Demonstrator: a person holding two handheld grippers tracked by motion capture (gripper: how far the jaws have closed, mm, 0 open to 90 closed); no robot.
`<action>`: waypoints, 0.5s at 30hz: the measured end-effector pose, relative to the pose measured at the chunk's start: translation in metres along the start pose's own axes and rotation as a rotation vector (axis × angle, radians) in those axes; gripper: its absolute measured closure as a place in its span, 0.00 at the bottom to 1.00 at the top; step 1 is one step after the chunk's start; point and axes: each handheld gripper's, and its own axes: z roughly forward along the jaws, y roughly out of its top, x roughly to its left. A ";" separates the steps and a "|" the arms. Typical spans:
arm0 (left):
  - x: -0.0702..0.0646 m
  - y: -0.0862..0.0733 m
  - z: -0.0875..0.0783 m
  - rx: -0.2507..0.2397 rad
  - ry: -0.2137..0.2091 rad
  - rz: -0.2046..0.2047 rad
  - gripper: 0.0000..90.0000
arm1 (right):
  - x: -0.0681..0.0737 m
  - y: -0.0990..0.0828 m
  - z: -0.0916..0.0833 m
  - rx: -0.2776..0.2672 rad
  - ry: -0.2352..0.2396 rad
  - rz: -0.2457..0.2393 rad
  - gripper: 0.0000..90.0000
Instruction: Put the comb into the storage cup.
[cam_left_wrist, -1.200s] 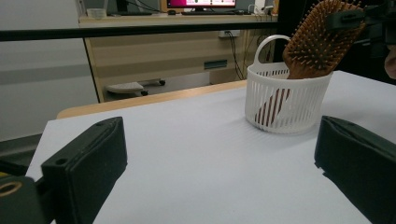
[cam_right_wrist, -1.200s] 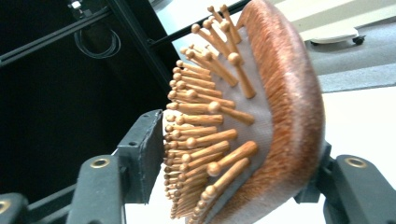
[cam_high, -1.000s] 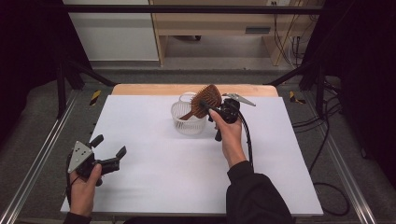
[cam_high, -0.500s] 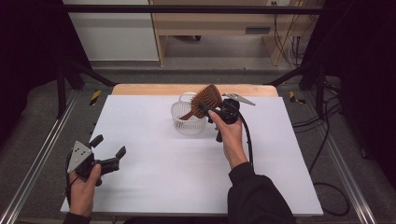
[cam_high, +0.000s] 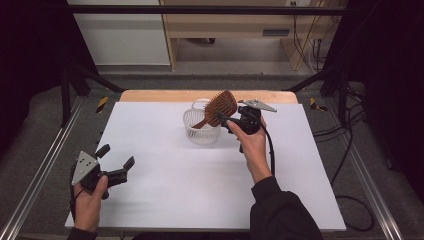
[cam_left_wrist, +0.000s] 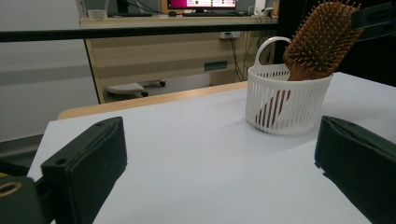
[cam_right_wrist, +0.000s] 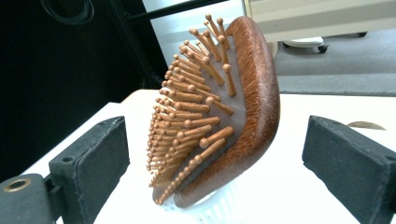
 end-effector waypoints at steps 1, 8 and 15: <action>0.000 0.000 0.000 -0.001 0.000 0.001 0.03 | 0.001 0.001 -0.002 0.000 -0.004 -0.011 0.08; 0.000 0.000 0.000 0.000 0.002 -0.001 0.03 | 0.004 0.006 -0.017 -0.016 -0.019 -0.080 0.09; 0.001 0.000 -0.001 -0.001 0.003 -0.003 0.03 | 0.001 0.011 -0.036 -0.034 -0.010 -0.121 0.09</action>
